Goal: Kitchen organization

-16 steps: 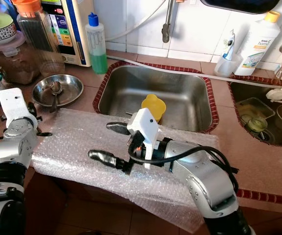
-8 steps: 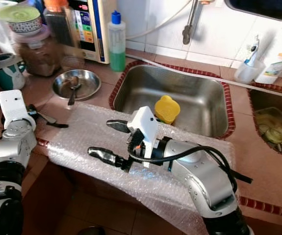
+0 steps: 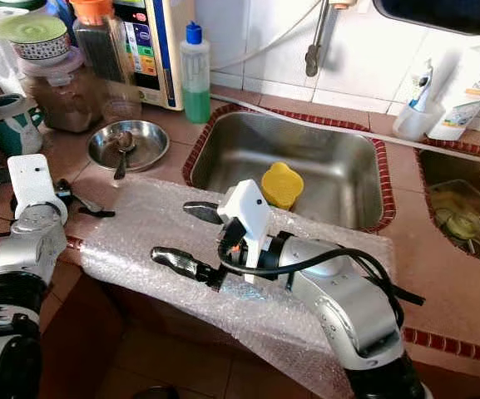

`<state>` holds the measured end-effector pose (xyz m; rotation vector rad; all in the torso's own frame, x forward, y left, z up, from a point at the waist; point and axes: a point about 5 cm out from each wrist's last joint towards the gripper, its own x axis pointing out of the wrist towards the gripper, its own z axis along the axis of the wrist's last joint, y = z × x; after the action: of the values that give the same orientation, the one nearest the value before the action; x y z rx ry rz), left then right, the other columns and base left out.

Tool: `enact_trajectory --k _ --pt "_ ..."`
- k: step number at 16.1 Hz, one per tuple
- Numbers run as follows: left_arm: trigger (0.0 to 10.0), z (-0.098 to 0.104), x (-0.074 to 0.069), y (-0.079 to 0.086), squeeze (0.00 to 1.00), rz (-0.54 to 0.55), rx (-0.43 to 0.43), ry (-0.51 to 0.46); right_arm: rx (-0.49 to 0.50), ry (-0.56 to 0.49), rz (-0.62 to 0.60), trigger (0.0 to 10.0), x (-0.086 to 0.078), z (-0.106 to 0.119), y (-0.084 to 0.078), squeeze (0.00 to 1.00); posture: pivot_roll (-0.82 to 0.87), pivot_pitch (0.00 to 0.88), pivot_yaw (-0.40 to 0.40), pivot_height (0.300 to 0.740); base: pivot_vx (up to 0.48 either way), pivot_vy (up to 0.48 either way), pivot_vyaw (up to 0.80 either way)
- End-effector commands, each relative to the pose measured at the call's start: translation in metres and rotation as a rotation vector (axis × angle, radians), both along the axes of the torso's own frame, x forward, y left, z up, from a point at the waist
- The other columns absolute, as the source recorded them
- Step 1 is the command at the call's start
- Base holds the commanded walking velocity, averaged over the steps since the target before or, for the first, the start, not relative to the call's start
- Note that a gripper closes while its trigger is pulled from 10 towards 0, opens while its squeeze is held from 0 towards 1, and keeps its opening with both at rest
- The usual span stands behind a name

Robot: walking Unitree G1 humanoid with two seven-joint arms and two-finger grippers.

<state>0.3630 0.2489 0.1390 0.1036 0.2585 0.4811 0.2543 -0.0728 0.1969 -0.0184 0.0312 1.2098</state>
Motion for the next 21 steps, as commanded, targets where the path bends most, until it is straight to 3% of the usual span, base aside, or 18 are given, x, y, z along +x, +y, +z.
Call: enact_trajectory --k 1,4,7,11,14,17,21 --pt "10.0 -0.004 0.001 0.000 0.00 -0.015 -0.016 0.024 -0.002 -0.029 -0.011 10.0 0.002 0.005 -0.002 0.00 0.02 0.086 -0.001 0.740 0.000 0.000 0.00" --pt "10.0 -0.011 0.006 -0.014 0.00 -0.109 -0.087 0.068 -0.005 -0.036 -0.010 10.0 0.003 0.006 -0.001 0.00 0.02 0.086 -0.003 0.740 0.000 0.000 0.00" --pt "10.0 -0.006 0.012 -0.026 0.00 -0.174 -0.079 0.044 -0.007 -0.038 -0.014 10.0 0.002 0.006 -0.001 0.00 0.01 0.088 -0.001 0.740 0.000 0.000 0.00" --pt "10.0 0.018 0.011 -0.015 0.00 -0.118 -0.010 -0.079 -0.004 -0.039 -0.018 10.0 0.003 0.007 -0.001 0.00 0.02 0.092 -0.004 0.740 0.000 0.000 0.00" --pt "10.0 0.019 0.007 -0.014 0.00 -0.109 -0.006 -0.106 -0.004 -0.043 -0.014 10.0 0.004 0.007 0.000 0.00 0.03 0.088 -0.008 0.740 0.000 0.000 0.00" --pt "10.0 0.012 0.004 -0.017 0.00 -0.108 -0.022 -0.077 -0.007 -0.047 -0.010 10.0 0.005 0.006 0.000 0.00 0.03 0.082 -0.007 0.740 0.000 0.000 0.00" --pt "10.0 -0.007 0.006 -0.025 0.00 -0.142 -0.122 0.018 -0.004 -0.042 0.029 10.0 0.000 0.009 0.002 0.00 0.02 0.080 -0.001 0.740 0.000 0.000 0.00"
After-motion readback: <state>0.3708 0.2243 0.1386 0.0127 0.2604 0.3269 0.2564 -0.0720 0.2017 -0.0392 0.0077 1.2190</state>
